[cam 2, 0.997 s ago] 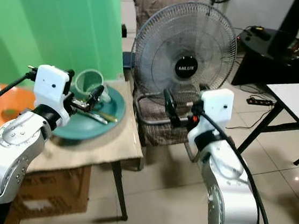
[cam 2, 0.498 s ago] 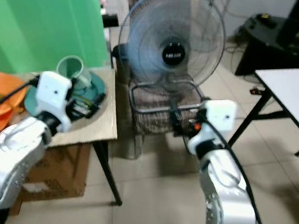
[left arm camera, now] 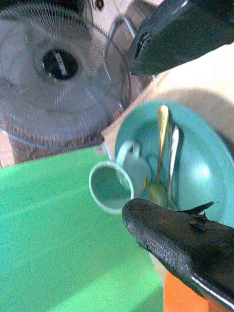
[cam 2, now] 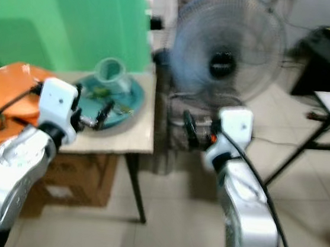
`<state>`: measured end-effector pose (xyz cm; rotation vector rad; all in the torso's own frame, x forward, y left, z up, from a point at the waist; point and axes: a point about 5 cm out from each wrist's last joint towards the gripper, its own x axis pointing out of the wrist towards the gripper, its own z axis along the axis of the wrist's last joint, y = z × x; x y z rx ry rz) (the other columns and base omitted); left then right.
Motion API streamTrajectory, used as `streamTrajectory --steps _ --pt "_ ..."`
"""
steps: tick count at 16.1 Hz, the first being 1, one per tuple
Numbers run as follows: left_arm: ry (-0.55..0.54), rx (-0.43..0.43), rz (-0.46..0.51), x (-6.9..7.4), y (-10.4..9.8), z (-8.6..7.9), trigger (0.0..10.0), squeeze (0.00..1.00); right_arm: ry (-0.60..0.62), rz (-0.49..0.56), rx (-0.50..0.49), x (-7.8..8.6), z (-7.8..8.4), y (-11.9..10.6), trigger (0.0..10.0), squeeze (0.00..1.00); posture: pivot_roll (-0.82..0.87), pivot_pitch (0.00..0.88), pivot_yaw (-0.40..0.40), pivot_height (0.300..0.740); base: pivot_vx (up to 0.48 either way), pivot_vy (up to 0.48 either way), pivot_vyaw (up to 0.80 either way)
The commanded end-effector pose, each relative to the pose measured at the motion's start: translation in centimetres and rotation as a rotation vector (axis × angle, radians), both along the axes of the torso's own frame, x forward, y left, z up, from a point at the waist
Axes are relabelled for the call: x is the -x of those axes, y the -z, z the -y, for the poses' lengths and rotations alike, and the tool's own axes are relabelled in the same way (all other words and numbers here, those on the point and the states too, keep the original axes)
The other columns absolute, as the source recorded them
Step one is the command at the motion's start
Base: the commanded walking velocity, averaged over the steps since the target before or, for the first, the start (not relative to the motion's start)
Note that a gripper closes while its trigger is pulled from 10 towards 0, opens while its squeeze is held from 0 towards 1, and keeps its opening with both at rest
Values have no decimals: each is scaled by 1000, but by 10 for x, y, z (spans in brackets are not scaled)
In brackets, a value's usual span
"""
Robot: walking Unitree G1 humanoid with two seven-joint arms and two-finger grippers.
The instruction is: Setting the table
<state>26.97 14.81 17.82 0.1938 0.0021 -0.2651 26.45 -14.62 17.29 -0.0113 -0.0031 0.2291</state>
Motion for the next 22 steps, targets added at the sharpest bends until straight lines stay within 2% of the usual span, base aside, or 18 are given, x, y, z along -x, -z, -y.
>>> streamTrajectory --steps 1,4,7,12,15,17,18,21,22 --pt "8 -4 8 -1 -2 2 10000 0 63 26 33 -2 7 -3 10000 0 96 0 91 740 307 0 0" --pt "8 -8 0 1 1 2 10000 0 -1 28 -3 -5 3 -5 10000 0 103 0 85 740 310 0 0" --pt "3 -10 4 0 0 1 10000 0 -100 68 35 -7 -4 -8 10000 0 118 0 71 740 309 0 0" --pt "-12 -23 19 3 -3 -2 10000 0 -287 84 77 -18 -20 -10 10000 0 147 0 46 740 317 0 800" --pt "0 -43 27 5 -3 -2 10000 0 -361 86 124 -25 -23 -8 10000 0 156 0 34 740 310 0 800" --pt "32 -37 29 7 -4 1 10000 0 -387 86 127 -31 -23 -8 10000 0 158 0 27 740 131 0 0" --pt "68 -68 24 9 -2 3 10000 0 -404 88 151 -33 -22 -6 10000 0 158 0 23 740 0 0 0" --pt "154 -106 5 12 1 2 10000 0 -496 13 174 -36 -23 4 10000 0 150 0 20 740 0 0 0" --pt "222 -167 -14 14 3 2 10000 0 -530 -16 195 -38 -24 7 10000 0 148 0 19 740 0 0 0"
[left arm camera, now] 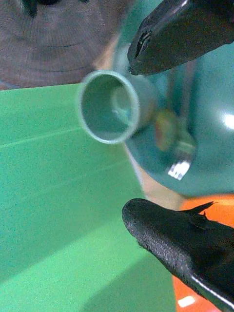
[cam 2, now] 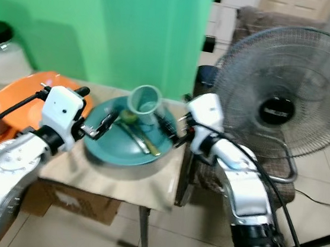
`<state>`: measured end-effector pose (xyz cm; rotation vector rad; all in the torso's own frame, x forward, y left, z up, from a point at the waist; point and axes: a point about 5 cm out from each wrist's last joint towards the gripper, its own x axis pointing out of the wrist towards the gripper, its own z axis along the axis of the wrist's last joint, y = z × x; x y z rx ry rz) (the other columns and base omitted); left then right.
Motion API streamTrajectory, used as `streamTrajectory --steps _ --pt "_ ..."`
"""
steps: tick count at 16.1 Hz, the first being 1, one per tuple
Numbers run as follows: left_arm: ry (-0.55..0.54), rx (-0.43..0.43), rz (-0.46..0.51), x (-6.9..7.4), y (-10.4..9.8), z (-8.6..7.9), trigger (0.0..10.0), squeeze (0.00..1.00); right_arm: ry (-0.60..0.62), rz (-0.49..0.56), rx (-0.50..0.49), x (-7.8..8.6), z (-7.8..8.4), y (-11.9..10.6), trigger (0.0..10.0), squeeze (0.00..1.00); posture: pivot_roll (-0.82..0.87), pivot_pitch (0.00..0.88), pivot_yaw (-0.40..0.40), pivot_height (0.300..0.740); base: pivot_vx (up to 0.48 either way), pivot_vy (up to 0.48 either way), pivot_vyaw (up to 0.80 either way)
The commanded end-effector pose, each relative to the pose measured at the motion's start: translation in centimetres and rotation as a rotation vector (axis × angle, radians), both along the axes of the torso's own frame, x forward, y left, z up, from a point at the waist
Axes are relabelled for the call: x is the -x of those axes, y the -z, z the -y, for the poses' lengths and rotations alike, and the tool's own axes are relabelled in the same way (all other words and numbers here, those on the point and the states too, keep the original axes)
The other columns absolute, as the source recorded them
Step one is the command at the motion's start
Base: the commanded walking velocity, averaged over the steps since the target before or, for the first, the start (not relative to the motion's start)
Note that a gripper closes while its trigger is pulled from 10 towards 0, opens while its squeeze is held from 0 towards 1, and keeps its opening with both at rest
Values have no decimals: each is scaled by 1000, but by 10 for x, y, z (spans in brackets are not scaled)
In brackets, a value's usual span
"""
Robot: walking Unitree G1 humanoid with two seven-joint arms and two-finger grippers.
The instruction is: Setting the table
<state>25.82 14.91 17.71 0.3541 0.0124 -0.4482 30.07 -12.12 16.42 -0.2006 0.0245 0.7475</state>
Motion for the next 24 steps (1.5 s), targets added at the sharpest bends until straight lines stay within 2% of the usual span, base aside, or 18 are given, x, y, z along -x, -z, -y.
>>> streamTrajectory --steps 1,3,4,8,9,12,15,16,18,24 --pt "92 -10 -38 6 3 4 10000 0 -33 -24 12 -4 -1 1 10000 0 148 0 19 740 0 0 0" --pt "136 -4 -68 8 4 0 10000 0 -54 -48 24 -9 -7 5 10000 0 141 0 21 740 0 0 0" --pt "177 -24 -97 12 5 -5 10000 0 -34 -75 48 -16 -13 13 10000 0 140 0 18 740 0 0 0" --pt "232 -54 -125 18 4 -15 10000 0 57 -135 32 -32 -25 23 10000 0 148 0 6 740 0 0 0" --pt "232 -54 -125 18 4 -15 10000 0 57 -135 32 -32 -25 23 10000 0 148 0 6 740 0 0 0" --pt "260 -58 -136 22 3 -15 10000 0 175 -141 97 -44 -24 30 10000 0 157 0 1 740 0 0 0" --pt "279 -56 -139 25 4 -13 10000 0 212 -129 123 -48 -22 32 9961 0 156 0 2 740 0 0 0" --pt "282 -56 -139 26 3 -13 10000 0 212 -131 108 -49 -22 32 5098 0 156 0 3 740 0 0 0" --pt "285 -58 -140 27 4 -13 10000 0 215 -126 107 -49 -24 33 0 0 156 0 5 740 0 0 0" --pt "295 -63 -146 27 4 -12 10000 0 203 -121 150 -49 -24 38 0 0 154 0 9 740 0 0 0"
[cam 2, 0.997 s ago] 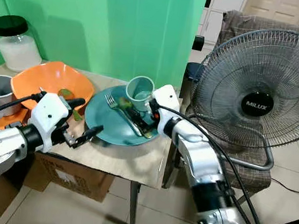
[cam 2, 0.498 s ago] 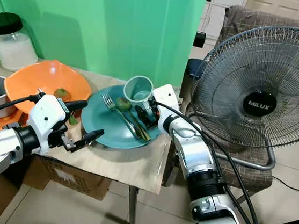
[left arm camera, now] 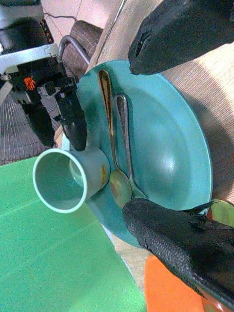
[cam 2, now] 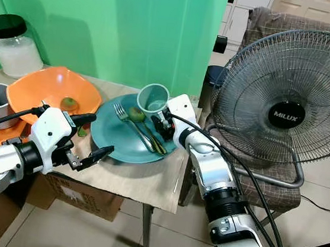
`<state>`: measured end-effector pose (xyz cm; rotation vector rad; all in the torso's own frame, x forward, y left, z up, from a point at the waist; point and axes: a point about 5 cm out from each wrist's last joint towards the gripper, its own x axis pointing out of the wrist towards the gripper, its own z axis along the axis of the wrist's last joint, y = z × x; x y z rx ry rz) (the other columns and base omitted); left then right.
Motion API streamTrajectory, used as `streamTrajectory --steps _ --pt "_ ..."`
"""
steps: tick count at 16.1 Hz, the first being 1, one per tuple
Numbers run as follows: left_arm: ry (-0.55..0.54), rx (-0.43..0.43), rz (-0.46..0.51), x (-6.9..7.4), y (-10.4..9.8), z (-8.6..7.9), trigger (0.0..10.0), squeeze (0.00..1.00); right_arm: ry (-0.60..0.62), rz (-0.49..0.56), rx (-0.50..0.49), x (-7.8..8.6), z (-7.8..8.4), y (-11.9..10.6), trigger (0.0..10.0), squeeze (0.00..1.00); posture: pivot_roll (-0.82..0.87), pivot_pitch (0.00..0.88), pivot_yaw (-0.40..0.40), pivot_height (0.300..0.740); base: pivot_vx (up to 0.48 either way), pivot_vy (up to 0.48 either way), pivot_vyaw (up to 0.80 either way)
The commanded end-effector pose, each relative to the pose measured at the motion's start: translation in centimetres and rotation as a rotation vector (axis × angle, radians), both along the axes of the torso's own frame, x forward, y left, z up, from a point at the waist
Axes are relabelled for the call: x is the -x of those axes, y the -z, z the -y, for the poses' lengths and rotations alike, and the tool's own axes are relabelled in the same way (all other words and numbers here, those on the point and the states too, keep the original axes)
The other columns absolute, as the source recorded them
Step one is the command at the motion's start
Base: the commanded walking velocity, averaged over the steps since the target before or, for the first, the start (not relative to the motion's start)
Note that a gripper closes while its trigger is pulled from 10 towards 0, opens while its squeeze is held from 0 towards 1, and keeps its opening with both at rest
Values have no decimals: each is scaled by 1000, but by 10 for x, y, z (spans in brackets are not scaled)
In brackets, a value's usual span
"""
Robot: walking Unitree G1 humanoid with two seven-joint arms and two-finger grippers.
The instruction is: Setting the table
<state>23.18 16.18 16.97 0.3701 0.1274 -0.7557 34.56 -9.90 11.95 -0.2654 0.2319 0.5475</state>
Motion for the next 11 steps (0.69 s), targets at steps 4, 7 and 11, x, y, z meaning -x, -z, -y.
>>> streamTrajectory --steps 4,7,11 --pt "18 -10 7 1 -3 2 10000 0 -9 2 73 -4 0 1 0 0 156 0 6 740 0 0 0" --pt "15 -12 8 1 -3 1 10000 0 8 2 67 -6 -2 1 0 0 161 0 4 740 0 0 0" --pt "13 -16 9 0 -3 0 10000 0 38 -2 84 -9 0 2 0 0 161 0 6 740 0 0 0"
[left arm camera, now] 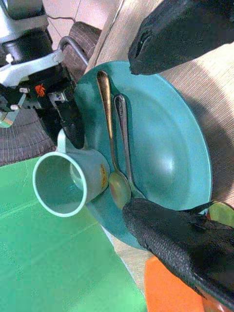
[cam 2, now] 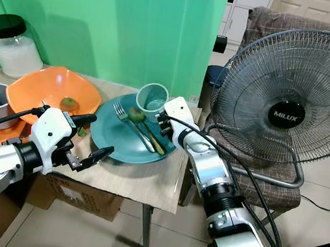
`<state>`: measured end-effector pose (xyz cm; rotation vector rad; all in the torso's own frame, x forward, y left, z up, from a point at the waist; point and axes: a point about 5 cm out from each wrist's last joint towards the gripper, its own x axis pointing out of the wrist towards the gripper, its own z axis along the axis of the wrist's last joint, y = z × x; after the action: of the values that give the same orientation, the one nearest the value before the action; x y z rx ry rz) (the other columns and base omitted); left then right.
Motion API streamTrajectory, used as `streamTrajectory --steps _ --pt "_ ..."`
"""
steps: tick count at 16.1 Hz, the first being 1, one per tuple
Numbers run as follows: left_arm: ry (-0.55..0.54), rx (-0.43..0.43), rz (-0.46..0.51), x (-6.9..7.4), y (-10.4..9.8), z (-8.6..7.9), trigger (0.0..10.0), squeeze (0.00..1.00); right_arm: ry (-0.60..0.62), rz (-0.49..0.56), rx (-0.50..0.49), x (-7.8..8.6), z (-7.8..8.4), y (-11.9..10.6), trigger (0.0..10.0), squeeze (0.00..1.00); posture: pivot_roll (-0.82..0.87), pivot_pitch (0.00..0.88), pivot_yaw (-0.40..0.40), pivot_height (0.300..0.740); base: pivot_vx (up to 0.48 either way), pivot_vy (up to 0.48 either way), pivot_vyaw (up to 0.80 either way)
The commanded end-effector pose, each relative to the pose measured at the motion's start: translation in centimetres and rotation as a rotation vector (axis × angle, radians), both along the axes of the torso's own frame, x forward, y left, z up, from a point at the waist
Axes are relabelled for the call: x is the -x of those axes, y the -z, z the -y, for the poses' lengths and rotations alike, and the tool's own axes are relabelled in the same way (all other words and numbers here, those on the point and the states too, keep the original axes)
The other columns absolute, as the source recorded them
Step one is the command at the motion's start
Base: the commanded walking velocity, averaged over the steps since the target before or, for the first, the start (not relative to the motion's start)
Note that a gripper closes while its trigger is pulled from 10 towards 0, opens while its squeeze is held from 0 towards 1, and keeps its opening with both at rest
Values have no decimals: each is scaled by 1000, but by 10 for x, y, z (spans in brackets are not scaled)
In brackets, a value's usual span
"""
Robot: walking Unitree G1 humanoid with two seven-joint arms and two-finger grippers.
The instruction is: Setting the table
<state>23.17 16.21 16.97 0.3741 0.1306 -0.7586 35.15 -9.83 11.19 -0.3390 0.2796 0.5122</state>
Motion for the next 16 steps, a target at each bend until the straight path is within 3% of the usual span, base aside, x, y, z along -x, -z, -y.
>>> streamTrajectory --steps 1,11,14,16 --pt "11 -12 12 0 -4 0 10000 0 15 22 -5 -4 1 -5 0 0 160 0 8 740 0 0 0" --pt "11 -25 24 -5 -6 -1 10000 0 -5 67 -48 -3 1 -15 0 0 159 0 31 740 0 0 0" --pt "-10 13 54 -10 -12 2 10000 0 -14 165 -122 8 12 -41 0 0 151 0 34 740 0 0 0" --pt "-54 60 64 -11 -12 7 10000 0 7 287 -272 28 30 -71 0 0 148 0 39 740 0 0 0"
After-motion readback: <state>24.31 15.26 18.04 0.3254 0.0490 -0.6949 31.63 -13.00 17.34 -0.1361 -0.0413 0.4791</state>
